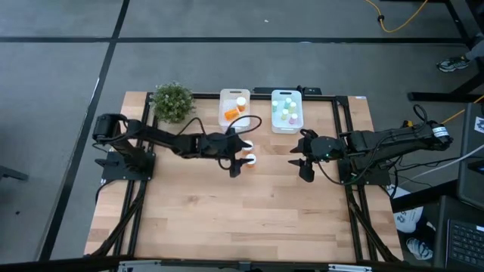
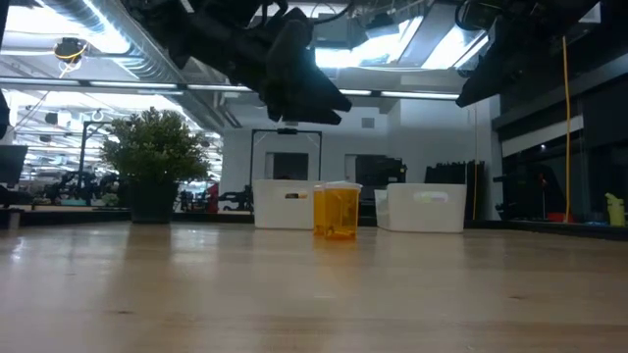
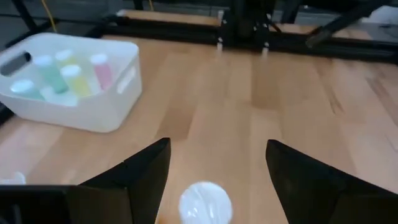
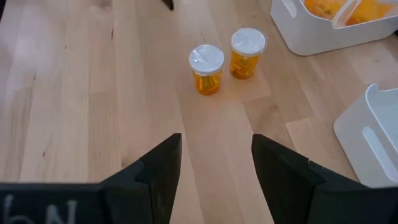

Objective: Pick and place medicine bottles into bin by pill shape (circle, oval)
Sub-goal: Put the orange pill bottle into the left white bin

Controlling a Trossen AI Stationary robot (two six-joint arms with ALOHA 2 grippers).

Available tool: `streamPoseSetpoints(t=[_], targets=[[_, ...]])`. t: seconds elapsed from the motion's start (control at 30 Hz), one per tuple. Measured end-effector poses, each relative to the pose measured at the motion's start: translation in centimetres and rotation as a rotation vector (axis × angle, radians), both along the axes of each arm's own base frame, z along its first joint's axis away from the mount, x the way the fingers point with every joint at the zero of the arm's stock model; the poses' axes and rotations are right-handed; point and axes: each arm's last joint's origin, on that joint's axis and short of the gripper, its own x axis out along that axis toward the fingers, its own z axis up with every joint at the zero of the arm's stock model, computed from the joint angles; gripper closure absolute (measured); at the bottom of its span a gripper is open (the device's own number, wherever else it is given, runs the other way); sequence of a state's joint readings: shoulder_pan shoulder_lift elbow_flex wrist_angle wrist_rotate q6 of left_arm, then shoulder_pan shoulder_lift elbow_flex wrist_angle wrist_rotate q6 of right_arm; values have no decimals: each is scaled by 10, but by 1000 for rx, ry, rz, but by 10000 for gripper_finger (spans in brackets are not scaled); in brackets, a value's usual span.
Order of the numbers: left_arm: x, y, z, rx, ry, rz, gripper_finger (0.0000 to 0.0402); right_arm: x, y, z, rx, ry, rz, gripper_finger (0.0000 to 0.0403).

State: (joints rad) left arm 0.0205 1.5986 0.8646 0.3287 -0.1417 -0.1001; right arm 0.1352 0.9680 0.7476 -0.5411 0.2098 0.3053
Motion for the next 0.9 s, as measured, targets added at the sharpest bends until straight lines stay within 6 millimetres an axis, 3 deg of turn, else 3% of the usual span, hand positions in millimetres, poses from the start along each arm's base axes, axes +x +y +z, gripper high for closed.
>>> streamPoseSetpoints(t=[0.23,0.5,0.9], targets=[[1,-11,3,1,-28,-28,147,4,-2,5,-44,-65,-65,205],[4,-8,29,103,-102,84,147,10,-2,13,-50,-174,-90,205],[-1,-7,37,210,-73,141,147,18,-1,1,-78,-101,-75,205]])
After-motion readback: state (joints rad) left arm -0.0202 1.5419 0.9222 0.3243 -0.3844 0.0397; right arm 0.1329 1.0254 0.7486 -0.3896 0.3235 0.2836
